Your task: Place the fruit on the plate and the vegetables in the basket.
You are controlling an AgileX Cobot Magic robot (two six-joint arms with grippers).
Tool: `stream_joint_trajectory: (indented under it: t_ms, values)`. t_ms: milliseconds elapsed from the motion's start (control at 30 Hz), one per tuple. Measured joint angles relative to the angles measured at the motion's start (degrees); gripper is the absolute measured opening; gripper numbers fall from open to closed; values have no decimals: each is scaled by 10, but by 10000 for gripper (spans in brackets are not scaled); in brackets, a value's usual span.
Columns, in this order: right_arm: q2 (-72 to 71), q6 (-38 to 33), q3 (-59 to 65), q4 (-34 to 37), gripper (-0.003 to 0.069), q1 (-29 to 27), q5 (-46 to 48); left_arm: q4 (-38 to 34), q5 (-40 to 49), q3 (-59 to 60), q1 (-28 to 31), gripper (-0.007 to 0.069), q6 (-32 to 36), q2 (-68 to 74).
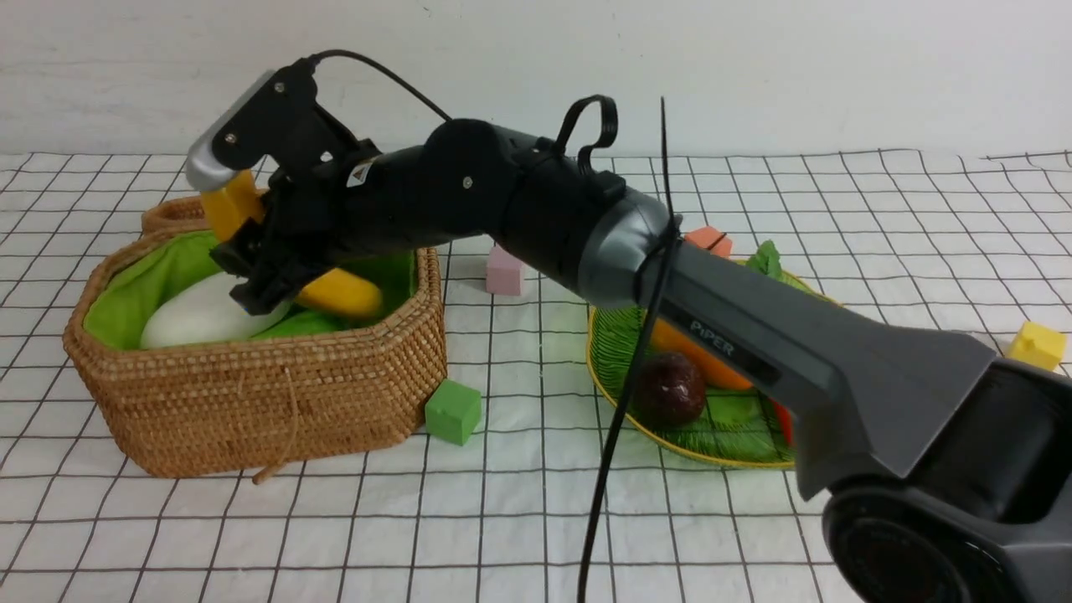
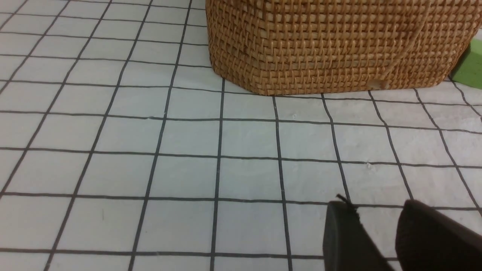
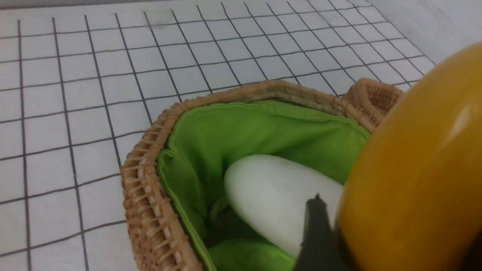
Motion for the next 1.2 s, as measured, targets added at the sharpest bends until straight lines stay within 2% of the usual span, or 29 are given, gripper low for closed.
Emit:
stream_joint_trajectory:
  t_ms: [33,67,167,267,367,400,500,567,600,667,700,767,900,1033,1200]
  values:
    - [-10,0,-1,-7,605,-1,35,0,0,0,0,207,0,0]
    - [-16,0,-1,-13,640,-2,54,0,0,0,0,207,0,0]
    - [-45,0,-1,-27,673,-12,137,0,0,0,0,207,0,0]
    - [-97,10,5,-33,652,-33,203,0,0,0,0,207,0,0]
    - [-184,37,44,-54,563,-65,237,0,0,0,0,207,0,0]
    - [-198,43,51,-57,555,-67,239,0,0,0,0,207,0,0]
    - [-329,133,130,-135,382,-105,274,0,0,0,0,207,0,0]
    - [-408,226,191,-195,234,-129,303,0,0,0,0,207,0,0]
    - [-415,226,197,-200,220,-129,306,0,0,0,0,207,0,0]
    - [-495,340,279,-265,58,-150,348,0,0,0,0,207,0,0]
    - [-523,385,314,-286,12,-154,361,0,0,0,0,207,0,0]
    - [-570,434,380,-314,-8,-160,372,0,0,0,0,207,0,0]
    - [-654,482,499,-342,-8,-160,383,0,0,0,0,207,0,0]
    - [-738,493,588,-342,-8,-160,401,0,0,0,0,209,0,0]
    - [-799,496,639,-342,-8,-160,421,0,0,0,0,209,0,0]
